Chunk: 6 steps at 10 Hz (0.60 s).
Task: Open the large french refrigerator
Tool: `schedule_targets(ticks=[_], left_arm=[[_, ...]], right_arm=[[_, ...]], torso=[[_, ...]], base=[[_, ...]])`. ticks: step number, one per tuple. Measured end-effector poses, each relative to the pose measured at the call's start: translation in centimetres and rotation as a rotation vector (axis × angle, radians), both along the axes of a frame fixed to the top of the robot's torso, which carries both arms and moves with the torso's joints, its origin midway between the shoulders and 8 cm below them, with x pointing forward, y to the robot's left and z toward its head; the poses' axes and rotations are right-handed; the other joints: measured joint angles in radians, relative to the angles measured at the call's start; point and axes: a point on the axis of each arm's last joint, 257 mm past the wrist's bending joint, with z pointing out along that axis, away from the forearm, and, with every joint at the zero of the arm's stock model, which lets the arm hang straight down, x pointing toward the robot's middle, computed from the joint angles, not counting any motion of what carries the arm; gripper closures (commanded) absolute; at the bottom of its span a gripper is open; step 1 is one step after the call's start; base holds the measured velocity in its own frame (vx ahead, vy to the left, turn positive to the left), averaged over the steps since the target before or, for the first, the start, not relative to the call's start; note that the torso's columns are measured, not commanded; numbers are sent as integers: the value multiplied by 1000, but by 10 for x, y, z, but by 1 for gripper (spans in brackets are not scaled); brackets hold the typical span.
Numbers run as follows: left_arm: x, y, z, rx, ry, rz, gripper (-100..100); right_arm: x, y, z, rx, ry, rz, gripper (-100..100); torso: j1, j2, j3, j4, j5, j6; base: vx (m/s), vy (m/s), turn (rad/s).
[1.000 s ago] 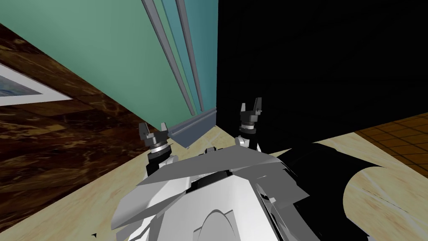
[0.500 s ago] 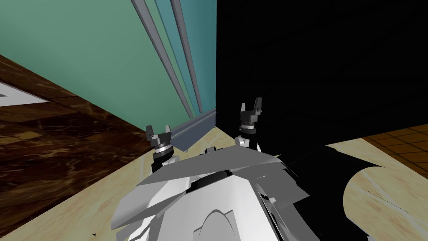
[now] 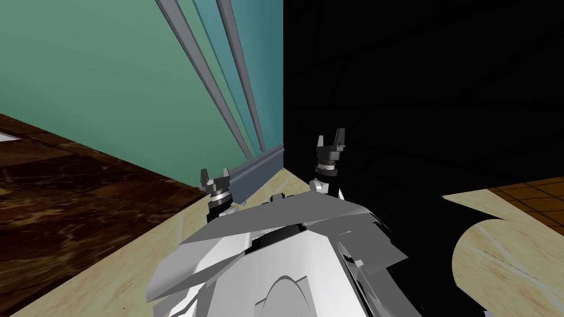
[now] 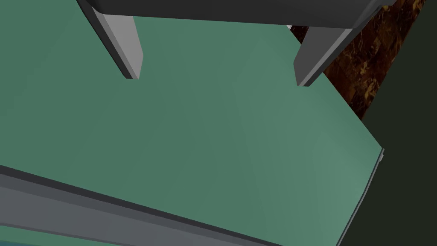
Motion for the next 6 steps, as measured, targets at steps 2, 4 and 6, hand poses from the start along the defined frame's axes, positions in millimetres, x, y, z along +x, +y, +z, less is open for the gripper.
schedule_targets(ticks=[2, 4, 6], left_arm=[[3, 2, -16, -39, 18, -14, -100], [8, 2, -31, -81, 39, -26, -100], [8, 6, -46, -113, 54, -35, -100]], right_arm=[[0, 0, 0, 0, 0, 0, 0], [0, 0, 0, 0, 0, 0, 0], [0, 0, 0, 0, 0, 0, 0]], torso=[[0, -2, -1, 0, 0, 0], [0, 0, 0, 0, 0, 0], [1, 2, 1, 1, 0, 0]], base=[[141, -24, -47], [121, -16, -45], [80, 1, -22]])
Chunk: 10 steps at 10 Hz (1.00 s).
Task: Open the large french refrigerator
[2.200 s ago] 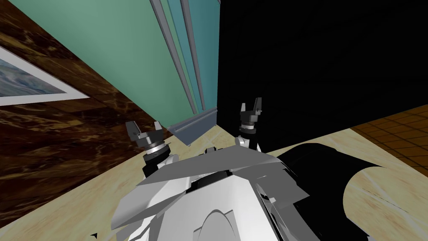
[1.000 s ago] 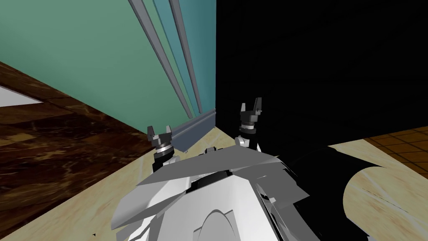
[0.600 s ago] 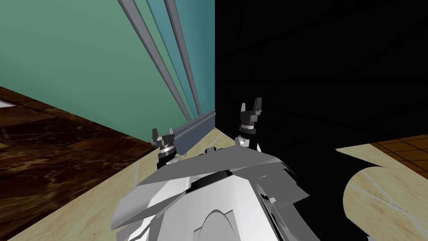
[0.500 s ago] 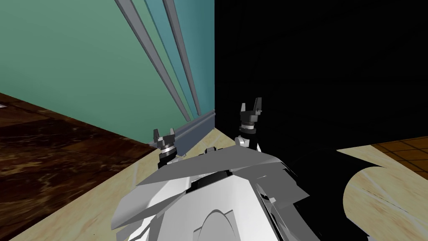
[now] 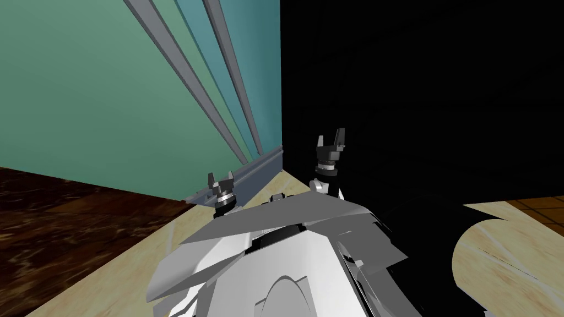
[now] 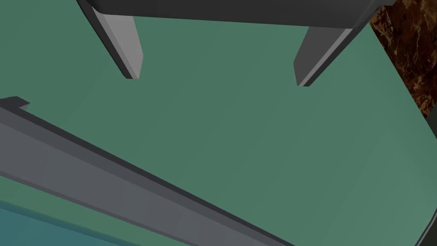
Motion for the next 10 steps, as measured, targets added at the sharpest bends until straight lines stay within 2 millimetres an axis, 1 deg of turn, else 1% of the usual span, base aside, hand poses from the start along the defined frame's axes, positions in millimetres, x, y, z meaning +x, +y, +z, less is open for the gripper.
schedule_targets(ticks=[5, 7, 10], left_arm=[[5, 5, -45, -97, 52, -20, -100], [3, 5, -64, -135, 74, -27, -100], [3, 8, -86, -183, 102, -36, -100]], right_arm=[[0, 0, 0, 0, 0, 0, 0], [0, 0, 0, 0, 0, 0, 0], [0, 0, 0, 0, 0, 0, 0]], torso=[[-2, -4, -2, -1, -1, 0], [0, -2, -1, 0, 0, 0], [-1, -1, -1, 0, 0, 0]], base=[[127, -19, -50], [129, -8, -43], [104, -2, -31]])
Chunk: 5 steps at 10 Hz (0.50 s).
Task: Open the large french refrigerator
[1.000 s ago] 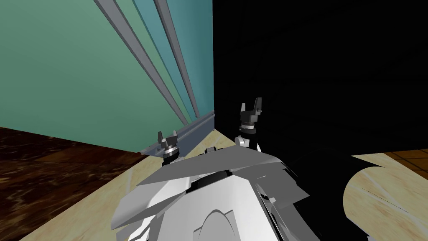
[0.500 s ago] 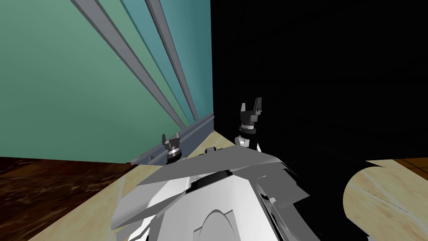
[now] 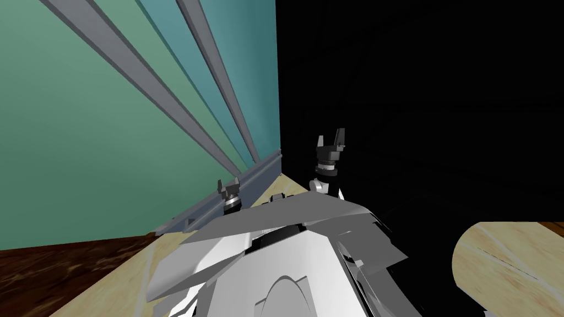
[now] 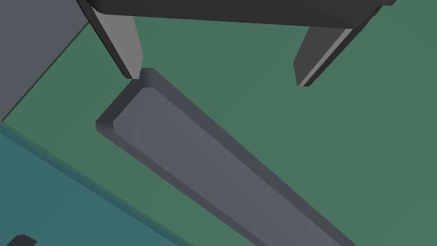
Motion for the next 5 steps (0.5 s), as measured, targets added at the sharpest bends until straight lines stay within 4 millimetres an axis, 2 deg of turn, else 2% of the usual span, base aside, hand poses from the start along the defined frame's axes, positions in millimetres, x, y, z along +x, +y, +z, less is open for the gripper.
schedule_targets(ticks=[4, 5], left_arm=[[-3, 3, -26, -45, 33, -11, -100], [-5, 5, -31, -51, 40, -14, -100]], right_arm=[[0, 0, 0, 0, 0, 0, 0], [0, 0, 0, 0, 0, 0, 0]], torso=[[1, -3, -2, -1, 0, 0], [0, 0, 0, 0, 0, 0]], base=[[101, -11, -40], [42, -2, -3]])
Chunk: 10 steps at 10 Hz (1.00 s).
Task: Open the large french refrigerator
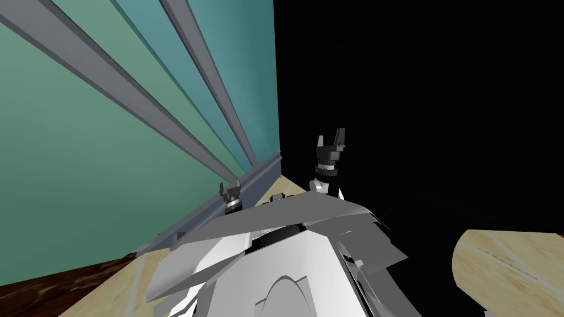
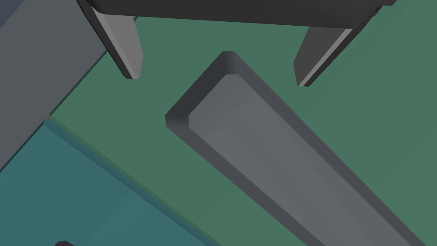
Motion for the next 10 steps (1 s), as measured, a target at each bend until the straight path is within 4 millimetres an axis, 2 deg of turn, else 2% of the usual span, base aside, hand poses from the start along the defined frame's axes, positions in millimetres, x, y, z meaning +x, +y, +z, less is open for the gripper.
schedule_targets(ticks=[1, 3, 5, 7, 10], left_arm=[[0, 0, 0, -1, 0, -1, -100], [-8, 16, -2, -2, 6, 6, -100], [-24, 46, -11, -1, 13, 19, -100], [-41, 86, -7, 2, 16, 34, -100], [-57, 125, -2, -3, 14, 46, -100]], right_arm=[[0, 0, 0, 0, 0, 0, 0], [0, 0, 0, 0, 0, 0, 0], [0, 0, 0, 0, 0, 0, 0], [0, 0, 0, 0, 0, 0, 0], [0, 0, 0, 0, 0, 0, 0]], torso=[[0, 3, 2, 1, 0, 0], [-3, 1, 1, 0, -1, 0], [-3, -3, -2, -1, -1, 0], [-2, -1, -1, 0, -1, 0], [2, 0, 0, 0, 1, 2]], base=[[33, -45, -44], [44, -82, -30], [81, -158, -59], [91, -174, -59], [66, -100, -33]])
